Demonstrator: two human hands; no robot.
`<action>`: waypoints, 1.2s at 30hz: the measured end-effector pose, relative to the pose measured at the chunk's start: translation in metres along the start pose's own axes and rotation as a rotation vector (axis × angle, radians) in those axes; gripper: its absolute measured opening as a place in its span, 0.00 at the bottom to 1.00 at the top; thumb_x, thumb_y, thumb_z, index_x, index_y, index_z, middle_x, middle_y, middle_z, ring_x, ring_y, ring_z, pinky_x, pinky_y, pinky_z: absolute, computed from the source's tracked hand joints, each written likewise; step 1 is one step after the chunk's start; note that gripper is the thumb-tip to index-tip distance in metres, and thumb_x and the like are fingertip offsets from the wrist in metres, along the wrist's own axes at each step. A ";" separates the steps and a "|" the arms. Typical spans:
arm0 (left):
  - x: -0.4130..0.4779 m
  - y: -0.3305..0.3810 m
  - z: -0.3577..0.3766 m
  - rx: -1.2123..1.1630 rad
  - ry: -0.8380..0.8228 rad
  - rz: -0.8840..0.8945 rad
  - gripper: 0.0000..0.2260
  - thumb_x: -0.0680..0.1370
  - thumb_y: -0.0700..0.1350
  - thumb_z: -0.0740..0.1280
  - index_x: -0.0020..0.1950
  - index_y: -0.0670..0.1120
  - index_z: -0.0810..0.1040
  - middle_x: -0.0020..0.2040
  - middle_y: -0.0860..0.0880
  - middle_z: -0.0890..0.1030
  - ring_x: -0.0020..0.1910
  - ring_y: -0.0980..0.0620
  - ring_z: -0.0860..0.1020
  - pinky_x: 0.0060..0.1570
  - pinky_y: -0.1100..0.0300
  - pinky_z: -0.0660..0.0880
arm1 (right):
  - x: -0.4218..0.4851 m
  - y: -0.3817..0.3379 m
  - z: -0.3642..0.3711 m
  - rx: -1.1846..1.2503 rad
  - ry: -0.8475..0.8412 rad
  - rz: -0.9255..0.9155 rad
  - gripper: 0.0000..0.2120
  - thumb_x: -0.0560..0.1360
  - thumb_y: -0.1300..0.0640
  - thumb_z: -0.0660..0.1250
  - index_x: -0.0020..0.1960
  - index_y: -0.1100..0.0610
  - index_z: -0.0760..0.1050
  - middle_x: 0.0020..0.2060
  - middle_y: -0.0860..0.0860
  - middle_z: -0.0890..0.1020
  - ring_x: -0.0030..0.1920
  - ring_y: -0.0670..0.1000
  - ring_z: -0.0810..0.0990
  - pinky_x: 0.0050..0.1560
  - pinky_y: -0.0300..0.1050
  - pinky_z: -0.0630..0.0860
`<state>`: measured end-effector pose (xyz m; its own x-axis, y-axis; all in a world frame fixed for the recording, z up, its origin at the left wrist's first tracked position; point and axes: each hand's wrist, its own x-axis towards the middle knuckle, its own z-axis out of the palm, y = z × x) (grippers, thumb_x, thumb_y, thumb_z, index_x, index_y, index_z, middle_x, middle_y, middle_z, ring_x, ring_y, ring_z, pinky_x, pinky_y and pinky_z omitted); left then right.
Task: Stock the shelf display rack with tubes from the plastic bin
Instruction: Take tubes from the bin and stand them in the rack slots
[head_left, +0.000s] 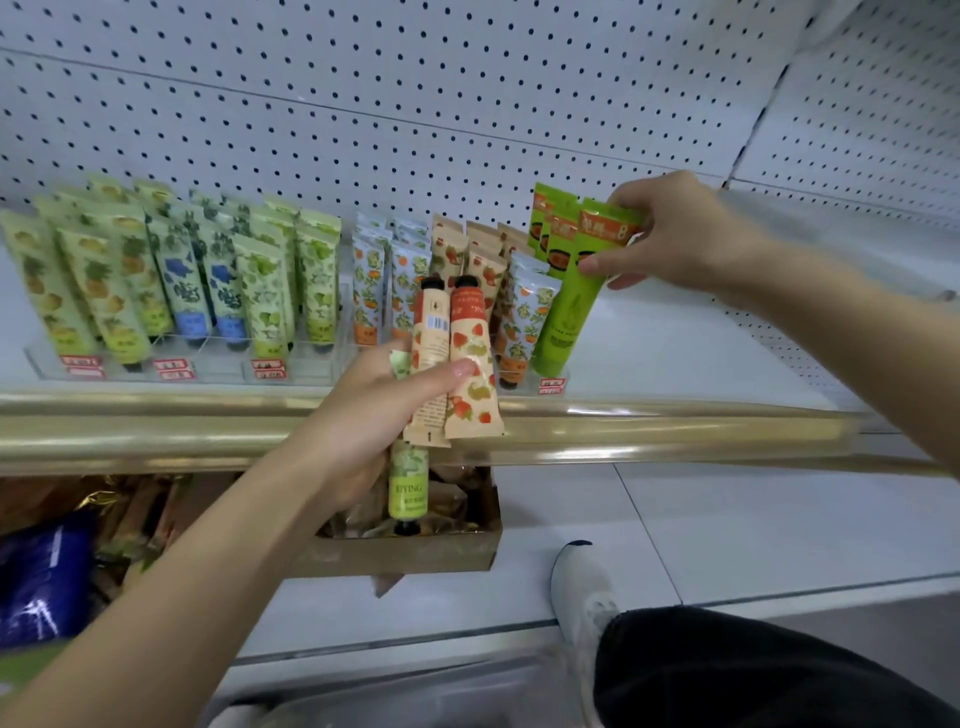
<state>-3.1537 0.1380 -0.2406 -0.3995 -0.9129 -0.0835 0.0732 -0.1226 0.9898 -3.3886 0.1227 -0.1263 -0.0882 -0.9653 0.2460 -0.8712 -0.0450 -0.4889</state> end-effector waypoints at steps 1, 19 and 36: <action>-0.001 -0.001 0.001 0.011 -0.002 0.000 0.15 0.74 0.47 0.71 0.59 0.47 0.79 0.50 0.52 0.85 0.53 0.54 0.82 0.55 0.56 0.75 | -0.001 0.002 0.003 0.003 -0.006 0.005 0.11 0.66 0.59 0.77 0.40 0.58 0.74 0.37 0.54 0.82 0.38 0.54 0.85 0.44 0.49 0.83; -0.018 0.009 0.013 -0.015 0.031 0.019 0.26 0.65 0.51 0.74 0.62 0.47 0.78 0.51 0.51 0.85 0.55 0.51 0.82 0.66 0.45 0.69 | -0.007 0.015 0.014 0.109 -0.038 0.071 0.13 0.68 0.60 0.76 0.49 0.59 0.75 0.41 0.59 0.84 0.43 0.55 0.82 0.47 0.53 0.81; -0.037 -0.001 0.024 -0.079 -0.034 0.018 0.08 0.75 0.41 0.70 0.54 0.48 0.81 0.48 0.46 0.86 0.48 0.48 0.84 0.49 0.51 0.80 | -0.087 -0.038 0.043 0.358 -0.208 0.088 0.14 0.73 0.50 0.69 0.46 0.62 0.82 0.38 0.54 0.80 0.37 0.47 0.77 0.36 0.39 0.75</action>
<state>-3.1606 0.1813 -0.2360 -0.4283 -0.9016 -0.0608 0.1515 -0.1380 0.9788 -3.3267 0.1976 -0.1649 -0.0237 -0.9991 0.0343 -0.6385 -0.0113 -0.7696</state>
